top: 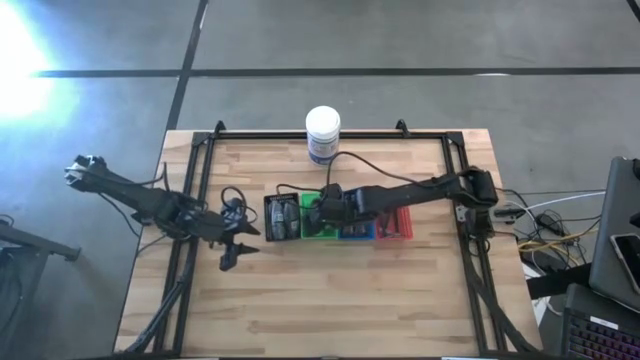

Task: Pick & Place Travel size toiletries
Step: Return to Home Position

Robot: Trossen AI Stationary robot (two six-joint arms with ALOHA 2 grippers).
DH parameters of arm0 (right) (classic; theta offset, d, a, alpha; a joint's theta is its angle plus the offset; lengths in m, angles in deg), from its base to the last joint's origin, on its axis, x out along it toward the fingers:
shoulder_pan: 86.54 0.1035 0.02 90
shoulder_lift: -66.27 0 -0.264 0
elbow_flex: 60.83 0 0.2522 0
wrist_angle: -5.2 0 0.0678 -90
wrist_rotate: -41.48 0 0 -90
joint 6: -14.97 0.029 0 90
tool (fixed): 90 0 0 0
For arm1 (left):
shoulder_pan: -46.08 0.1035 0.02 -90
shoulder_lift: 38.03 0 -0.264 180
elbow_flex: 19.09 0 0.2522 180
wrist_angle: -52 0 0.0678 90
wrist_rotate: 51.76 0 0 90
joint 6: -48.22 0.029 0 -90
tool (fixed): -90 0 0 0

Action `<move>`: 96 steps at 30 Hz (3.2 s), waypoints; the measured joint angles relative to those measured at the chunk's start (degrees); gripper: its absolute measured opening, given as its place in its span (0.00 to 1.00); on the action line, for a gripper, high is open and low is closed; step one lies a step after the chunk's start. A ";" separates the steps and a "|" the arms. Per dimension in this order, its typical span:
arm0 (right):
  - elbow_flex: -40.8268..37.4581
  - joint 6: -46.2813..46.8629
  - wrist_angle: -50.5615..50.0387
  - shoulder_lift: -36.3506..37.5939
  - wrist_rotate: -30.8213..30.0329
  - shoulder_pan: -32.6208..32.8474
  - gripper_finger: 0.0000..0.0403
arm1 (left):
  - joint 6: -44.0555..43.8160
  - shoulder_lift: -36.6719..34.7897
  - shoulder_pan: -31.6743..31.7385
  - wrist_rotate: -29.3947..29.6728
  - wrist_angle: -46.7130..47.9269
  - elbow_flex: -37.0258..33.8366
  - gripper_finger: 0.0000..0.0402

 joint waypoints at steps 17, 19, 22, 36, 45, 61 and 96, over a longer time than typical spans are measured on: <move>2.31 -31.70 -0.97 20.80 5.15 7.08 0.87 | 0.10 -7.20 3.93 -4.73 -9.22 0.00 0.58; 1.83 -34.29 -1.28 23.39 5.57 7.96 0.88 | 2.45 -10.20 5.35 -6.08 -9.03 -0.20 0.58; -2.01 -35.60 -0.93 28.84 5.53 7.68 0.90 | 4.64 -15.87 7.58 -6.46 -8.90 -1.67 0.58; -48.94 -38.17 50.13 58.09 20.46 6.51 0.90 | 7.76 -43.79 9.70 -5.93 -23.02 -19.18 0.58; -65.52 -41.89 54.18 73.30 16.74 6.40 0.90 | 0.36 -45.97 9.74 5.38 -25.64 -30.26 0.58; -88.84 -42.11 66.27 93.98 13.97 6.19 0.90 | -10.50 -43.61 9.74 4.47 -26.38 -36.41 0.58; -88.94 -41.87 56.40 92.43 13.75 6.23 0.90 | 31.90 -46.62 26.21 -13.74 -33.40 -40.26 0.58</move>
